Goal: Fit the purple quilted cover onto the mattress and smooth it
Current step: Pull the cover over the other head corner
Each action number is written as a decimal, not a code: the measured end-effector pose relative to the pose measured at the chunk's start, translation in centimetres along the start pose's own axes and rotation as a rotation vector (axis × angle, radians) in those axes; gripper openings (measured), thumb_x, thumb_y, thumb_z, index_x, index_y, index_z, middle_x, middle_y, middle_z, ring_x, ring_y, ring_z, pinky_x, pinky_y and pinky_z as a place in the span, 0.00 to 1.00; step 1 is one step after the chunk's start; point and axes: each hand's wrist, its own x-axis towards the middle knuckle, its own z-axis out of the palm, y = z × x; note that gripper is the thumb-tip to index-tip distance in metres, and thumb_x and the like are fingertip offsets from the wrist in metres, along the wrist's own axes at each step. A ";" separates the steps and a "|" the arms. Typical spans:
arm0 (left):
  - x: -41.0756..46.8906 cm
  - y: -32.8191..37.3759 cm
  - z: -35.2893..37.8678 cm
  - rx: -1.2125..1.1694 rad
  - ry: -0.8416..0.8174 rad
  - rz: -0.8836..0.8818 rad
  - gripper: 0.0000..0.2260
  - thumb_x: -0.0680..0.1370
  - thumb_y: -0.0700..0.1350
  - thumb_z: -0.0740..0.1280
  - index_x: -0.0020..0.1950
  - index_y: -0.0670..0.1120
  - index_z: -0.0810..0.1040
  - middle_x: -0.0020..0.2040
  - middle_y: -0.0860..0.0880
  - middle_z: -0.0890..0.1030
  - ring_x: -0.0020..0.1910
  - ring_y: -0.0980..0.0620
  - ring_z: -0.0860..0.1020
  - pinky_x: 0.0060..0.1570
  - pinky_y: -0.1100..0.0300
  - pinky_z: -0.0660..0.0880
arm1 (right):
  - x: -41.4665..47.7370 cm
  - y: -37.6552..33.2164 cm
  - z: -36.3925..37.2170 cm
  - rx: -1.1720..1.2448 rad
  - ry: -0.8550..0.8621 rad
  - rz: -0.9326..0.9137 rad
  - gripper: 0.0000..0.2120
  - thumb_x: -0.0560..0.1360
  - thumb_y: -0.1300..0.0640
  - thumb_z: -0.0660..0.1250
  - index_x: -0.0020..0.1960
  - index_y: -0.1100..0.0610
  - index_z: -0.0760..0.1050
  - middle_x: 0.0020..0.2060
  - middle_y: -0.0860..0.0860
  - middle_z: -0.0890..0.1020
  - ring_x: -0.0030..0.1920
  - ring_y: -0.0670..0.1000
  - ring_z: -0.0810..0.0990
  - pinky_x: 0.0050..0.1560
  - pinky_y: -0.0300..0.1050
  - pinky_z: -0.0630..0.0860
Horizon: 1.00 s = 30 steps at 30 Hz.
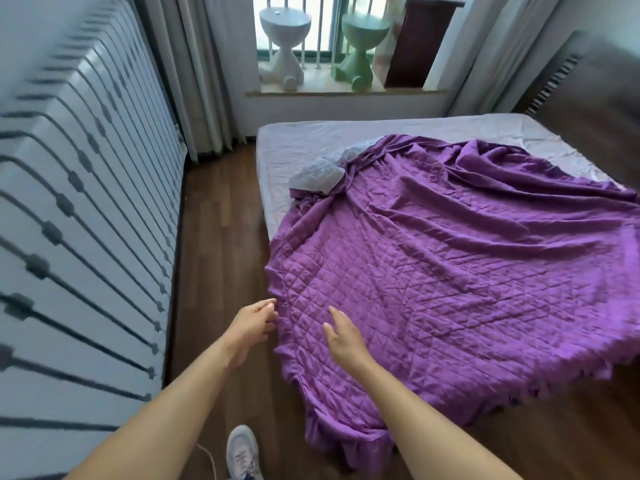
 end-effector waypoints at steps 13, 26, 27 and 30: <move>8.8 9.8 -10.6 -0.010 0.004 0.057 0.17 0.82 0.49 0.54 0.70 0.50 0.69 0.63 0.46 0.76 0.57 0.48 0.75 0.57 0.54 0.70 | 11.2 -14.5 3.4 0.190 0.101 -0.029 0.22 0.82 0.54 0.53 0.74 0.58 0.59 0.73 0.55 0.64 0.73 0.52 0.61 0.73 0.45 0.56; 19.2 16.3 -13.6 0.020 0.002 0.048 0.18 0.83 0.50 0.53 0.71 0.50 0.67 0.67 0.46 0.72 0.62 0.46 0.73 0.61 0.51 0.71 | 22.9 -19.7 1.9 0.187 0.121 -0.006 0.22 0.82 0.53 0.52 0.74 0.58 0.59 0.72 0.55 0.65 0.72 0.53 0.63 0.71 0.45 0.58; 20.4 17.4 -13.9 0.029 0.009 0.053 0.18 0.83 0.50 0.53 0.71 0.50 0.67 0.66 0.46 0.72 0.62 0.46 0.73 0.61 0.51 0.71 | 24.5 -20.4 1.4 0.191 0.123 -0.016 0.22 0.82 0.53 0.52 0.74 0.58 0.59 0.72 0.55 0.65 0.72 0.53 0.63 0.71 0.45 0.58; 23.9 20.5 -14.2 0.052 0.029 0.050 0.17 0.83 0.49 0.53 0.71 0.49 0.68 0.61 0.47 0.74 0.58 0.48 0.74 0.57 0.53 0.71 | 28.6 -21.8 -0.2 0.223 0.133 -0.012 0.20 0.82 0.56 0.53 0.72 0.63 0.62 0.69 0.58 0.68 0.69 0.55 0.66 0.68 0.45 0.60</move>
